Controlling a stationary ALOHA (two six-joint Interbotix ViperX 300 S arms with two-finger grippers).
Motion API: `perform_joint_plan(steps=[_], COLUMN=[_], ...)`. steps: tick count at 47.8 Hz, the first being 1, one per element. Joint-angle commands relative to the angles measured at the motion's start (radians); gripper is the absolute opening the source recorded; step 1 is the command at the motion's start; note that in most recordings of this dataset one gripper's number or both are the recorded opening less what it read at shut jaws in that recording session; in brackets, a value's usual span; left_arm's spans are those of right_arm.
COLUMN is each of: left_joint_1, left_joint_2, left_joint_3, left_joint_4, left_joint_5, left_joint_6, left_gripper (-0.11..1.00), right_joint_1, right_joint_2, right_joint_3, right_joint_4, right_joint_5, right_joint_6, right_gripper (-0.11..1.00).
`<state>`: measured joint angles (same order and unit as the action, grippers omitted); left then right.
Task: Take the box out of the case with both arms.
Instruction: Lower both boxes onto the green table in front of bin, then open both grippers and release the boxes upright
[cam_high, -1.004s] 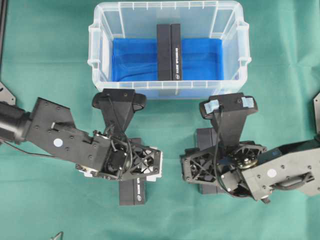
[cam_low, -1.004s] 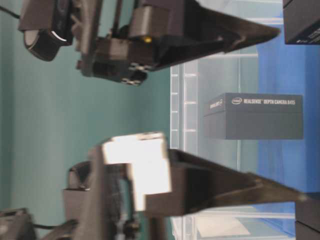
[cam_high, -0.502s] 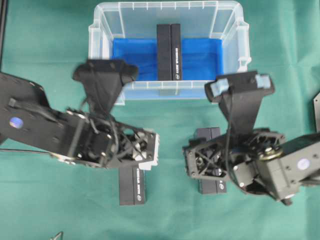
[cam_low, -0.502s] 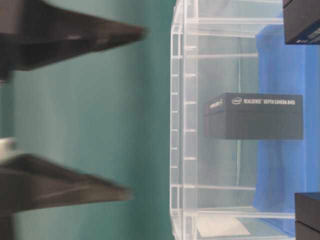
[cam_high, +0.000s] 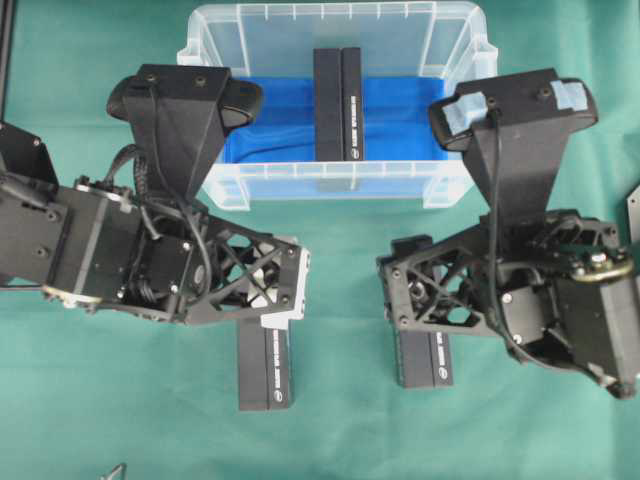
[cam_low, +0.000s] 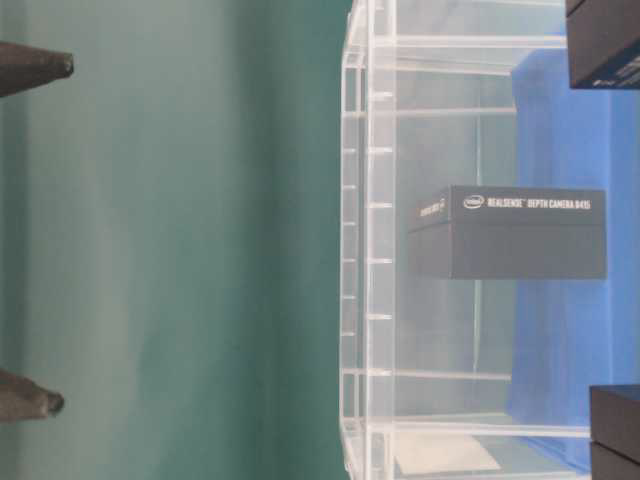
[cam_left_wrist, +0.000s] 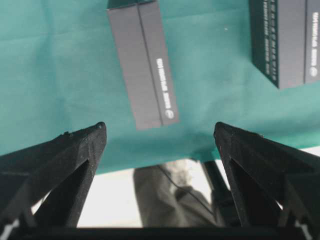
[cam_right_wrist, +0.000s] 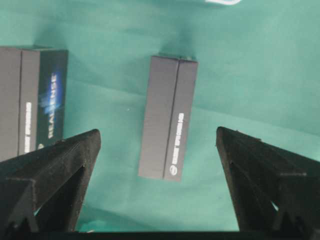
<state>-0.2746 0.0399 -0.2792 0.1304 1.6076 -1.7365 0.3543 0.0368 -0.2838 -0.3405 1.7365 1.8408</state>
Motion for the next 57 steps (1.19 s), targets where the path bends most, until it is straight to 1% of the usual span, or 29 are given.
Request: perform_joint_plan(steps=[1, 21, 29, 35, 40, 47, 52, 57], left_joint_1=[0.003, 0.003, 0.003, 0.003, 0.002, -0.008, -0.017, -0.028], left_joint_2=[-0.015, -0.018, -0.02, -0.026, -0.046, -0.092, -0.124, -0.167], left_joint_3=[-0.02, -0.012, -0.012, -0.003, 0.02, 0.069, 0.106, 0.158], left_joint_4=[0.003, 0.005, 0.005, 0.005, 0.005, -0.003, -0.003, -0.005], left_joint_5=[0.006, 0.008, 0.006, 0.006, 0.008, 0.029, 0.034, 0.034], left_joint_6=[0.003, 0.003, 0.003, 0.005, 0.002, -0.011, -0.029, -0.048], left_gripper=[0.88, 0.88, 0.88, 0.88, 0.88, 0.88, 0.88, 0.88], right_joint_1=[-0.003, -0.002, -0.002, -0.003, -0.003, -0.002, 0.0, 0.003], right_joint_2=[-0.032, -0.032, -0.032, -0.032, -0.034, -0.055, -0.094, -0.137], right_joint_3=[-0.02, -0.02, -0.02, -0.02, -0.02, 0.005, 0.044, 0.094], right_joint_4=[-0.006, -0.006, 0.002, 0.008, 0.021, 0.064, 0.101, 0.11], right_joint_5=[0.003, 0.003, 0.003, 0.003, 0.011, 0.077, 0.123, 0.12], right_joint_6=[-0.002, -0.003, -0.006, -0.023, -0.035, -0.046, -0.043, -0.034], right_gripper=[0.92, 0.92, 0.92, 0.92, 0.92, 0.92, 0.92, 0.92])
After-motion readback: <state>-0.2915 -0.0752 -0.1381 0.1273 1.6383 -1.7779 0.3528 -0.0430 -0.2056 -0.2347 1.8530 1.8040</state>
